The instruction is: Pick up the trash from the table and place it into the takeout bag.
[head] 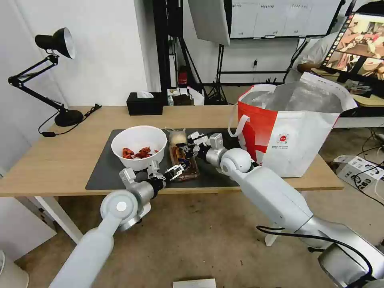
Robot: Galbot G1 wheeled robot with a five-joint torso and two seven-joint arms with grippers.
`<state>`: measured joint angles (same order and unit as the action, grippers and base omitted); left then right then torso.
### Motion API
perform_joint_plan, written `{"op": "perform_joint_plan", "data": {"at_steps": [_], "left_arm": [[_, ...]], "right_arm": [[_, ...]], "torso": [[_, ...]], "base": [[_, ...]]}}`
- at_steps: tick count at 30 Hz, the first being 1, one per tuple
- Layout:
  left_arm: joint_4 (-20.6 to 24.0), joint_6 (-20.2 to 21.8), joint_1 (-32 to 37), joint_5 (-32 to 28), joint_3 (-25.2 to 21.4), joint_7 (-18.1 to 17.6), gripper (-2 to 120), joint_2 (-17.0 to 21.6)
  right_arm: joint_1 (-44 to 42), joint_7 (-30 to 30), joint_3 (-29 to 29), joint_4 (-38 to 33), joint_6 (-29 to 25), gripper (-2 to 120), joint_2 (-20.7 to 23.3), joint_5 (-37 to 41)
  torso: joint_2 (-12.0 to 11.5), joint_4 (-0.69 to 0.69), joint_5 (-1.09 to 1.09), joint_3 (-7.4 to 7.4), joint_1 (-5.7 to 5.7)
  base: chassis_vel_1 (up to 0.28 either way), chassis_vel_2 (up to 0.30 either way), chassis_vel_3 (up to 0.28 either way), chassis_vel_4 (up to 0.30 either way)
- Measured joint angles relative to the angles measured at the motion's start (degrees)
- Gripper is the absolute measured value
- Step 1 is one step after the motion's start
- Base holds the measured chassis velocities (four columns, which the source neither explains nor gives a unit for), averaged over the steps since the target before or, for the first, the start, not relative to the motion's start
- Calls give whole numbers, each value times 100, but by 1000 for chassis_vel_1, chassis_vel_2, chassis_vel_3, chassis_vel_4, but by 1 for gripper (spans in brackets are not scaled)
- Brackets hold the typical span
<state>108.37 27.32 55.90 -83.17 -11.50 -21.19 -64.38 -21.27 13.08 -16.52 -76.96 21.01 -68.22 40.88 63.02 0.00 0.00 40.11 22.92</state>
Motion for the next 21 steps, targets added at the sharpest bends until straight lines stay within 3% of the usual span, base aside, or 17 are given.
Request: {"op": "perform_joint_plan", "data": {"at_steps": [3, 5, 7, 11, 21], "left_arm": [[-45, -8, -22, -1, 20, -39, 88, -2], [-52, -10, -22, -1, 21, -44, 87, -2], [-90, -30, -24, 8, 21, -89, 74, -6], [-97, -48, -23, 13, 16, -116, 64, -9], [-100, -161, -20, 26, 9, -169, 23, -2]], "right_arm": [[-10, -5, 6, -8, 0, 0, 1, 3], [-13, -5, 6, -9, 0, 0, 2, 3], [-27, -7, 9, -11, 0, 0, 6, 4], [-33, -8, 14, -12, 0, 0, 7, 4], [-66, -14, 20, -15, 17, 0, 7, 3]], "torso": [[0, 0, 0, 0, 0], [0, 0, 0, 0, 0], [0, 0, 0, 0, 0], [0, 0, 0, 0, 0], [0, 0, 0, 0, 0]], "base": [[0, 0, 0, 0], [0, 0, 0, 0], [0, 0, 0, 0], [0, 0, 0, 0], [0, 0, 0, 0]]}}
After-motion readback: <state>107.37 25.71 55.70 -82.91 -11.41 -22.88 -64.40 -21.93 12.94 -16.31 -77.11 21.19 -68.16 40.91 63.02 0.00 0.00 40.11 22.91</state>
